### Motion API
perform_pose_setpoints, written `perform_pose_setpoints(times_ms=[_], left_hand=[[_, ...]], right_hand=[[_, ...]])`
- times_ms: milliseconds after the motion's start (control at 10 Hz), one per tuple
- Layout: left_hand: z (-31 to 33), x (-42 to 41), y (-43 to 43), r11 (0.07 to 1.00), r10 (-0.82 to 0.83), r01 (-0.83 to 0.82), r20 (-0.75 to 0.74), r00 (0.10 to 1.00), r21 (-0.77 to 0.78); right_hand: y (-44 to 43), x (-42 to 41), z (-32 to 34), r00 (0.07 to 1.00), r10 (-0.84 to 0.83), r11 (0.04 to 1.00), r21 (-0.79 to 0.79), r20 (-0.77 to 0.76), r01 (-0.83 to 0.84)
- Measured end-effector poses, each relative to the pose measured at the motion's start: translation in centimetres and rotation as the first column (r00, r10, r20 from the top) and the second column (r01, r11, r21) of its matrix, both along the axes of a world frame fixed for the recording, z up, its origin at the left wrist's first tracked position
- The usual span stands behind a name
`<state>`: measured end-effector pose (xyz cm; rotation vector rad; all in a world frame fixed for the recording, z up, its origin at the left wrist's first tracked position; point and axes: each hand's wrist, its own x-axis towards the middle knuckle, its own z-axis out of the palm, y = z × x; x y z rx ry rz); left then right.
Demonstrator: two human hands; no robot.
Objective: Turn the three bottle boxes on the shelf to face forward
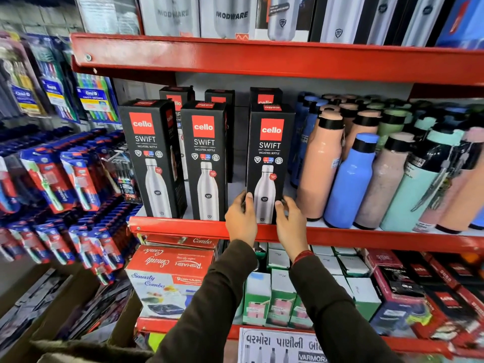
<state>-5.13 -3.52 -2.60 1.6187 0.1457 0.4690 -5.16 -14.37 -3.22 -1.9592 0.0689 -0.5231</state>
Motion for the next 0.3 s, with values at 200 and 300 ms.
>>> perform_pose_setpoints(times_ms=[200, 300], left_hand=[[0.3, -0.5, -0.3, 0.999, -0.036, 0.036, -0.005, 0.999, -0.018], [0.2, -1.5, -0.8, 1.000, -0.017, 0.017, 0.027, 1.000, -0.021]], right_hand=[[-0.5, -0.6, 0.1, 0.990, 0.125, 0.992, 0.005, -0.071, -0.125], [-1.4, -2.7, 1.4, 0.992, 0.125, 0.989, 0.079, 0.019, -0.126]])
